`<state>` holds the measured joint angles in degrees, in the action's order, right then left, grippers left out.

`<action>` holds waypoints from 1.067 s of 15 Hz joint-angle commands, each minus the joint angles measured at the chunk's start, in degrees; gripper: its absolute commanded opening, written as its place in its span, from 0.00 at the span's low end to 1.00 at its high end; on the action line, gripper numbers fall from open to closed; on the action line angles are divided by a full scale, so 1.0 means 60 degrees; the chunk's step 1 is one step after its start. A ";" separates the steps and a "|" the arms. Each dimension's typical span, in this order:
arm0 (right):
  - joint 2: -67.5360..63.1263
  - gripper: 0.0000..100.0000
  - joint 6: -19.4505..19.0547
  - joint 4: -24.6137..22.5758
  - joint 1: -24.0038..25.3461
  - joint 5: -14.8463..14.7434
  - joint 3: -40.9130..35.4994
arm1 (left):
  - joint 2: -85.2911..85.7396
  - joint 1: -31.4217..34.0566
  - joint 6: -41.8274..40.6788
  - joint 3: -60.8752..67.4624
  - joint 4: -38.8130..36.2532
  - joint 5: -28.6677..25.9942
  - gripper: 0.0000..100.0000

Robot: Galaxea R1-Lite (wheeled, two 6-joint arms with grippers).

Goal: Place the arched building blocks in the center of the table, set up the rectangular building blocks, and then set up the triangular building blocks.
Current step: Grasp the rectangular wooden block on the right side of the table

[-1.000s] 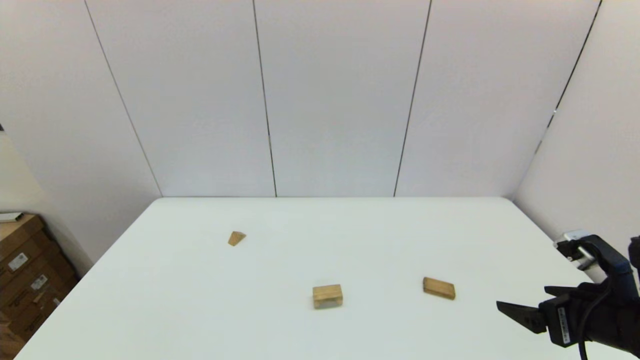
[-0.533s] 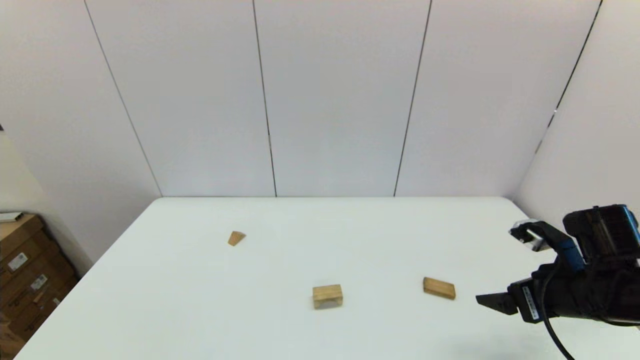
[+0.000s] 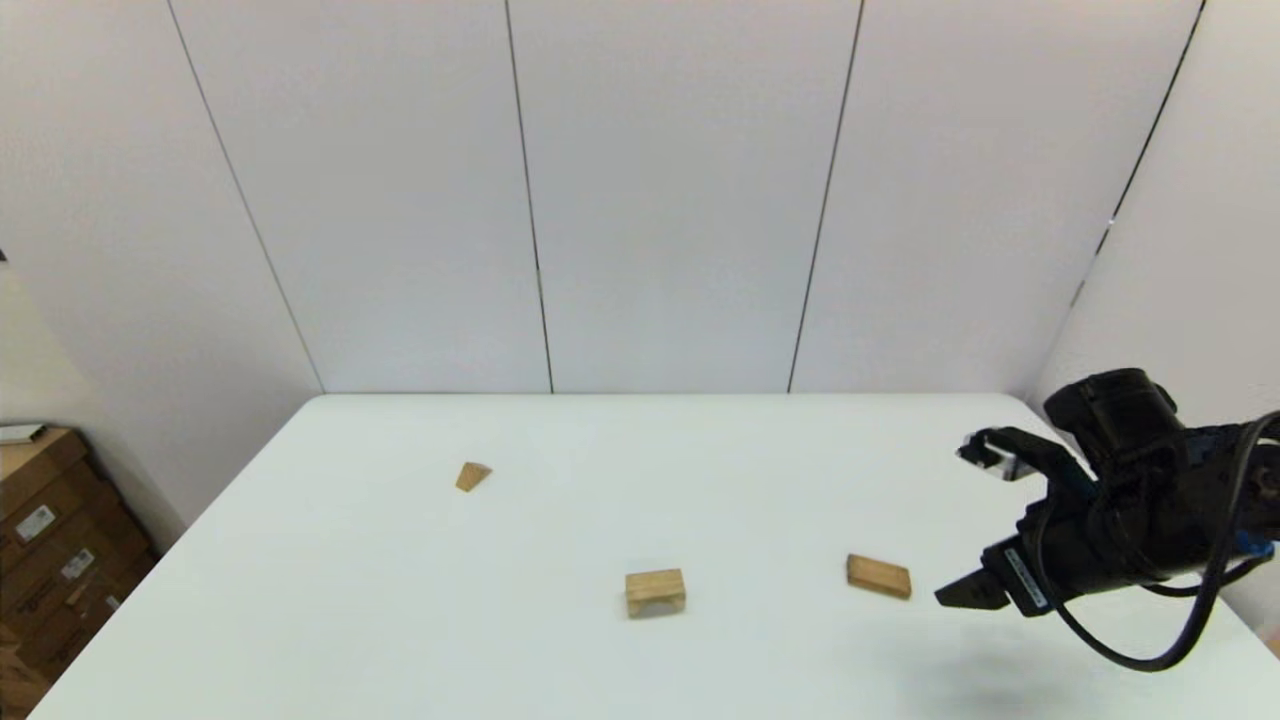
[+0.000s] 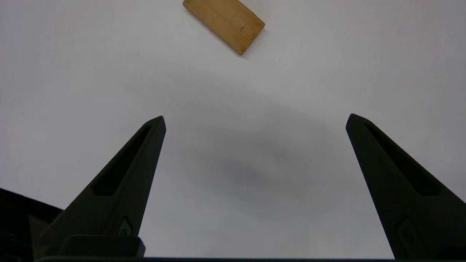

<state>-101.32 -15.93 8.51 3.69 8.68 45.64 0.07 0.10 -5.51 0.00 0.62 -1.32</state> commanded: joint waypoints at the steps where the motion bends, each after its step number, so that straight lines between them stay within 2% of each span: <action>1: -0.1161 1.00 -0.0699 0.0823 0.0263 0.0018 0.1285 | -0.0012 0.0013 -0.0004 0.0000 -0.0001 0.0000 1.00; 3: -0.1556 1.00 -0.1182 0.1336 0.0498 0.0018 0.1812 | -0.0012 0.0013 -0.0004 0.0000 -0.0001 0.0000 1.00; 5: -0.1849 1.00 -0.2149 0.1878 0.0717 0.0048 0.2251 | -0.0012 0.0013 -0.0004 0.0000 -0.0001 0.0000 1.00; 7: -0.2245 1.00 -0.3116 0.2024 0.0835 0.0384 0.2515 | -0.0012 0.0013 -0.0004 0.0000 -0.0001 0.0000 1.00; 9: -0.2552 1.00 -0.3790 0.2097 0.0966 0.0590 0.2823 | -0.0012 -0.0002 -0.0004 0.0000 -0.0001 0.0000 1.00; 11: -0.2933 1.00 -0.4317 0.2376 0.1128 0.0604 0.3262 | -0.0012 -0.0002 -0.0004 0.0000 -0.0001 0.0000 1.00; 13: -0.3270 1.00 -0.4757 0.2991 0.1289 0.0604 0.3921 | -0.0012 0.0013 -0.0004 0.0000 -0.0001 0.0000 1.00; 16: -0.3505 1.00 -0.5386 0.3108 0.1333 0.0575 0.4229 | -0.0012 -0.0002 -0.0004 0.0000 -0.0001 0.0000 1.00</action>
<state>-120.76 -46.56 26.89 11.41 12.12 69.84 0.07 0.10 -5.51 0.00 0.62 -1.29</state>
